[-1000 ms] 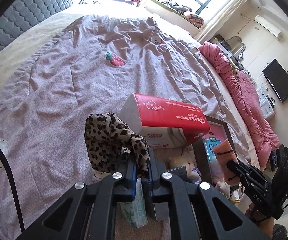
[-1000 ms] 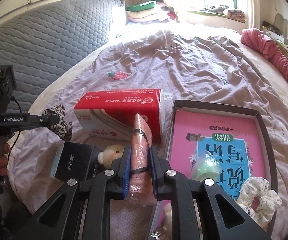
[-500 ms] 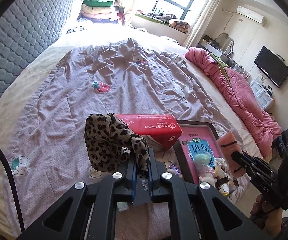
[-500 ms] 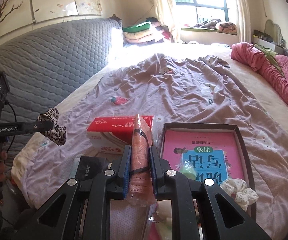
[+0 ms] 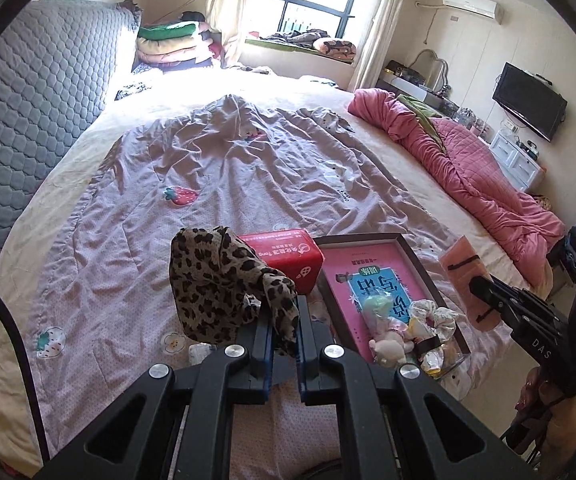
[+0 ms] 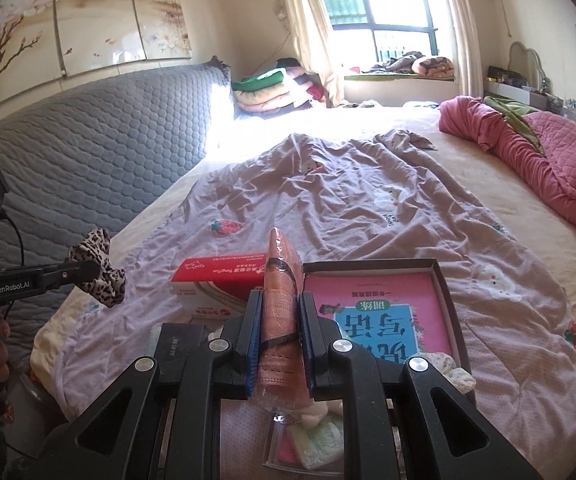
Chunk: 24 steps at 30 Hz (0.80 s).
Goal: Organize soft objects
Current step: 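Carry the leopard scrunchie with the left tool while the right carries the pink item to the tray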
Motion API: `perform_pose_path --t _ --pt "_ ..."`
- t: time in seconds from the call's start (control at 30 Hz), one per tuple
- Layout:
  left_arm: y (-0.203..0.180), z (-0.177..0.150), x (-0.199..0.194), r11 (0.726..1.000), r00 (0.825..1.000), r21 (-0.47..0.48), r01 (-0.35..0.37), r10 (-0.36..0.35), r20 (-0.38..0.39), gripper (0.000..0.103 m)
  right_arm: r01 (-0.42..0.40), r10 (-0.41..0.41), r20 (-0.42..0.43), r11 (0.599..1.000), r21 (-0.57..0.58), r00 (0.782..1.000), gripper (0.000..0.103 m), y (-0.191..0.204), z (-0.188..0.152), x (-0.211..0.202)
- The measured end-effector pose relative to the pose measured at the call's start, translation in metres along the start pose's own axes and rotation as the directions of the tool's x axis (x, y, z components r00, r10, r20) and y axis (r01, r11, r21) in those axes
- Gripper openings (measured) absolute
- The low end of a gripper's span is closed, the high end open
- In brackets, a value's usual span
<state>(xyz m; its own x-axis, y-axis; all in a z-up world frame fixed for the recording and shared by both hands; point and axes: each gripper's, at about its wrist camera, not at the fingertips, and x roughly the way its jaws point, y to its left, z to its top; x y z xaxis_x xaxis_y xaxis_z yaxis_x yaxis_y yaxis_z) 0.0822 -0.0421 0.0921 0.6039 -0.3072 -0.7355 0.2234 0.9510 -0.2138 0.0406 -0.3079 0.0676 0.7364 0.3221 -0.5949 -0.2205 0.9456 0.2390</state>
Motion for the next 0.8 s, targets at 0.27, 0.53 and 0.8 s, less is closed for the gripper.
perform_pose_path --t 0.27,0.53,0.8 --pt "-0.039 -0.004 -0.003 0.997 0.999 0.066 0.043 -0.043 0.0 0.009 0.04 -0.041 0.03 0.998 0.041 0.999 0.018 -0.026 -0.002 -0.025" --pt "-0.078 -0.007 0.009 0.987 0.996 0.131 0.089 -0.086 -0.026 0.009 0.088 -0.092 0.051 0.993 0.076 0.994 0.018 -0.053 -0.007 -0.039" --pt "-0.118 -0.013 0.029 0.97 0.987 0.191 0.154 -0.142 -0.074 0.009 0.116 -0.123 0.054 0.985 0.125 0.991 0.018 -0.078 -0.015 -0.047"
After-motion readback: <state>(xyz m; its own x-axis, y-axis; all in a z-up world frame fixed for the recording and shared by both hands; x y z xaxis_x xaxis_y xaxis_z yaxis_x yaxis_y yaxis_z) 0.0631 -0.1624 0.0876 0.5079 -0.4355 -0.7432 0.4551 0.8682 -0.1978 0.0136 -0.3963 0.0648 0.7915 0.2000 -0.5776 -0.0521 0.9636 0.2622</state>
